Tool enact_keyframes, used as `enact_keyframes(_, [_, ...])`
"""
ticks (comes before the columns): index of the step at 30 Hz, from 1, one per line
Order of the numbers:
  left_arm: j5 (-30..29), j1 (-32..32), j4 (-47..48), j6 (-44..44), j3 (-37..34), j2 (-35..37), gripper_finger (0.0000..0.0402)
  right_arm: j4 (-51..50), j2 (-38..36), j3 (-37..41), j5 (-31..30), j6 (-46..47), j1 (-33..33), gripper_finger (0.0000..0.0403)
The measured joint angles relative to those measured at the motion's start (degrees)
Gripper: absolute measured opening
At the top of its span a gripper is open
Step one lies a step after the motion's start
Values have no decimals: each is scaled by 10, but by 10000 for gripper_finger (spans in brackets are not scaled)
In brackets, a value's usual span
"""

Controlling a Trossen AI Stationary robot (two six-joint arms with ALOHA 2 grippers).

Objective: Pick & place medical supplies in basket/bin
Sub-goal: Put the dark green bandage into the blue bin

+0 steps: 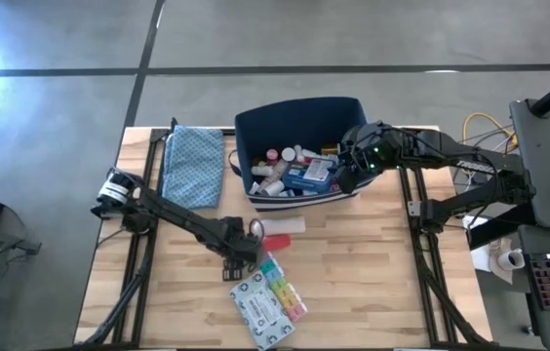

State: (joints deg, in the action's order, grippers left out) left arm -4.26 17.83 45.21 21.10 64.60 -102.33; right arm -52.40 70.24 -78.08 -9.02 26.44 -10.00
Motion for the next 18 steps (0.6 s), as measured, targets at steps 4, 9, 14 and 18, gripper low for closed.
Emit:
enact_keyframes(4, [17,2,75,32,37,23,162,0,0,0,0,-2,0,242])
enact_keyframes(9, [23,6,148,73,118,79,176,1,0,0,-1,-14,0,242])
enact_keyframes(14, [-49,6,125,83,233,137,179,5,0,0,-1,-41,0,242])
enact_keyframes(18, [-188,-6,58,16,318,153,179,6,-2,0,-1,-65,0,242])
